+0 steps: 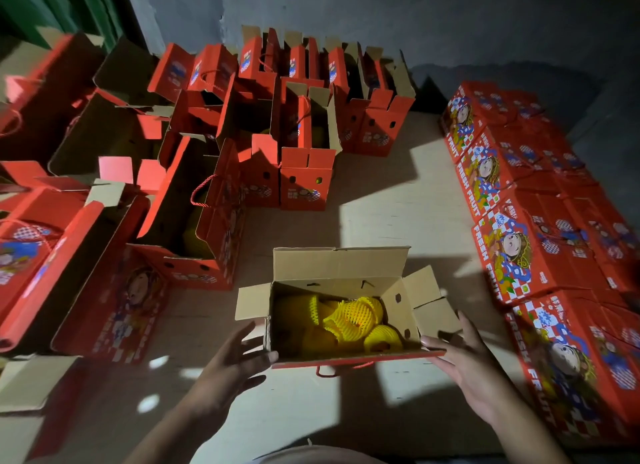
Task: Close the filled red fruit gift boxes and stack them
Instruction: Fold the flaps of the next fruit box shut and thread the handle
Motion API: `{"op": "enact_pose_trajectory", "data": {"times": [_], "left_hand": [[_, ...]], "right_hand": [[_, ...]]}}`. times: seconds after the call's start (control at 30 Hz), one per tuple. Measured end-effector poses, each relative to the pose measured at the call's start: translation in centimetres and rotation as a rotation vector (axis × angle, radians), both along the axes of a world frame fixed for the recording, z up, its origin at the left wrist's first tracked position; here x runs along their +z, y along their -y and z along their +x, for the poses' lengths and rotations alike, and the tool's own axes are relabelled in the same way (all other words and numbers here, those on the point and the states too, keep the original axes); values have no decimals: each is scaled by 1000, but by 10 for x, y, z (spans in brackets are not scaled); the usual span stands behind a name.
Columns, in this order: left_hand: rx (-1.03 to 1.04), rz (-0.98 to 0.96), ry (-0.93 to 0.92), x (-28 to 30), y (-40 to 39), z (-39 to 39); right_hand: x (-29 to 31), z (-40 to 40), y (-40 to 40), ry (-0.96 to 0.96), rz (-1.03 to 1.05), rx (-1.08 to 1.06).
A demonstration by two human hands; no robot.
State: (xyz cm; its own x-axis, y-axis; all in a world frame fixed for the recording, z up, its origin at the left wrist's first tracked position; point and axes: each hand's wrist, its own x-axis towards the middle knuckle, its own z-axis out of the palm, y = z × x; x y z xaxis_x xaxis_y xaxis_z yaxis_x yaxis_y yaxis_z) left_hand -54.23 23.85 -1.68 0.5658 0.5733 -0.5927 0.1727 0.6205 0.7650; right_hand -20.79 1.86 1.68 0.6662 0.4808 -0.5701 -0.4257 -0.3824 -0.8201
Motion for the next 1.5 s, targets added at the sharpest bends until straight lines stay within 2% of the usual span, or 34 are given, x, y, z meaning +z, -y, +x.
{"op": "enact_pose_trajectory", "data": {"times": [0.3, 0.5, 0.8, 1.03, 1.1, 1.23, 1.4, 1.5], "left_hand": [[-46, 254, -53, -5, 21, 0], [-49, 271, -124, -10, 30, -1], [1, 10, -143, -31, 34, -7], [23, -51, -177, -30, 36, -4], [33, -128, -134, -26, 35, -1], [-73, -242, 39, -20, 26, 1], [311, -463, -42, -45, 12, 2], [403, -571, 3, -50, 4, 0]], "right_hand": [[-12, -12, 13, 140, 15, -44], [-18, -25, 13, 210, 22, -6], [-11, -36, 11, 289, 23, 80], [-18, -31, 8, 324, 44, 63], [-22, -29, 6, 337, 45, 61], [-27, -28, -2, 361, 15, 86], [-30, -27, -5, 409, -28, 123], [-29, -28, -4, 423, -32, 132]]}}
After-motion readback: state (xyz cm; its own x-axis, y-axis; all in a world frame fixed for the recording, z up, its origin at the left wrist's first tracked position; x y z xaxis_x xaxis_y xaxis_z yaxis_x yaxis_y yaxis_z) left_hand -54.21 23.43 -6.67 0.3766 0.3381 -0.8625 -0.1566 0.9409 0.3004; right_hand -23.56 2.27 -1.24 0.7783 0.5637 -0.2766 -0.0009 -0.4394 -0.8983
